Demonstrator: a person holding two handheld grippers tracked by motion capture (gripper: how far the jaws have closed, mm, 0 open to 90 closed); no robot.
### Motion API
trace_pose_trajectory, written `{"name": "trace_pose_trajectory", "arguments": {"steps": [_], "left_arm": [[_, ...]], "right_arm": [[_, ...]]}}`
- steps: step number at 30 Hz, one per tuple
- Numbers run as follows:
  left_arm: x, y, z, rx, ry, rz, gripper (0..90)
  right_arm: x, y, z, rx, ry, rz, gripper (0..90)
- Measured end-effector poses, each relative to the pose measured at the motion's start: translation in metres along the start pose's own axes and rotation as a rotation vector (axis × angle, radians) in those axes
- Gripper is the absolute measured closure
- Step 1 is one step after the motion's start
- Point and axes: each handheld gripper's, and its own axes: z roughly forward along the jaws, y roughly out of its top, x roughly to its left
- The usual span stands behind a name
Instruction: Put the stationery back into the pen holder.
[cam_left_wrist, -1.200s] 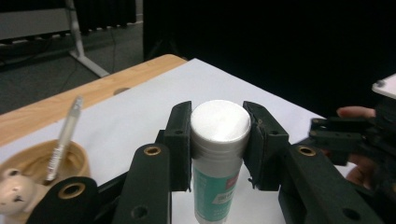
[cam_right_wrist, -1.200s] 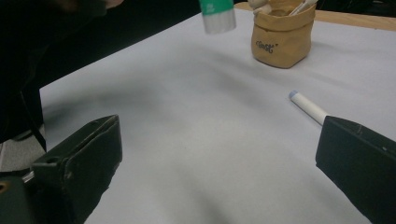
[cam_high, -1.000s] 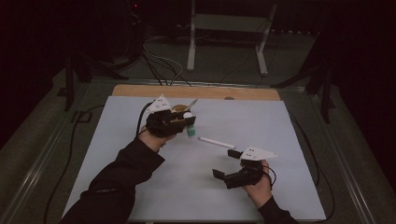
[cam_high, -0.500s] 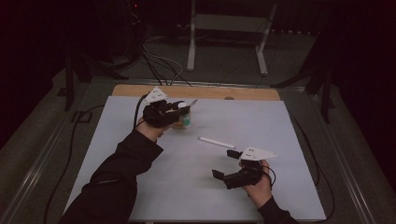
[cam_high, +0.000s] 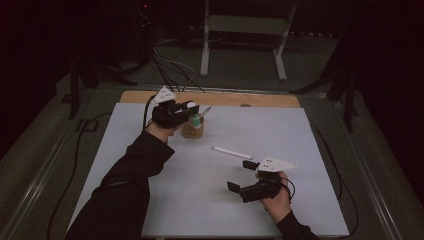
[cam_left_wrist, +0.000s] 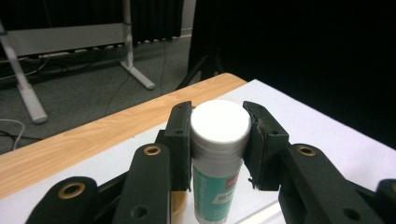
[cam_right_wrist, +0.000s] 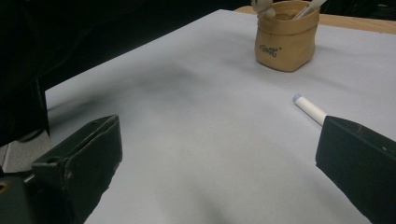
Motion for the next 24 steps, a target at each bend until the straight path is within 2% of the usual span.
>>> {"name": "trace_pose_trajectory", "arguments": {"steps": [3, 4, 13, 24], "left_arm": [[0.003, 0.0, 0.003, 0.001, 0.015, 0.006, 66.3], [0.005, -0.001, 0.006, -0.003, 0.016, -0.008, 66.3], [0.014, -0.005, 0.018, -0.015, 0.045, -0.021, 66.3], [0.017, -0.012, 0.035, 0.001, 0.076, 0.007, 66.3]], "right_arm": [[0.001, 0.0, 0.0, 0.004, 0.0, -0.004, 0.5], [0.001, 0.0, 0.0, 0.006, -0.001, -0.007, 0.5], [0.001, 0.0, 0.001, 0.006, 0.005, -0.005, 0.5], [-0.001, 0.0, -0.001, 0.002, 0.01, 0.002, 0.5]]}}
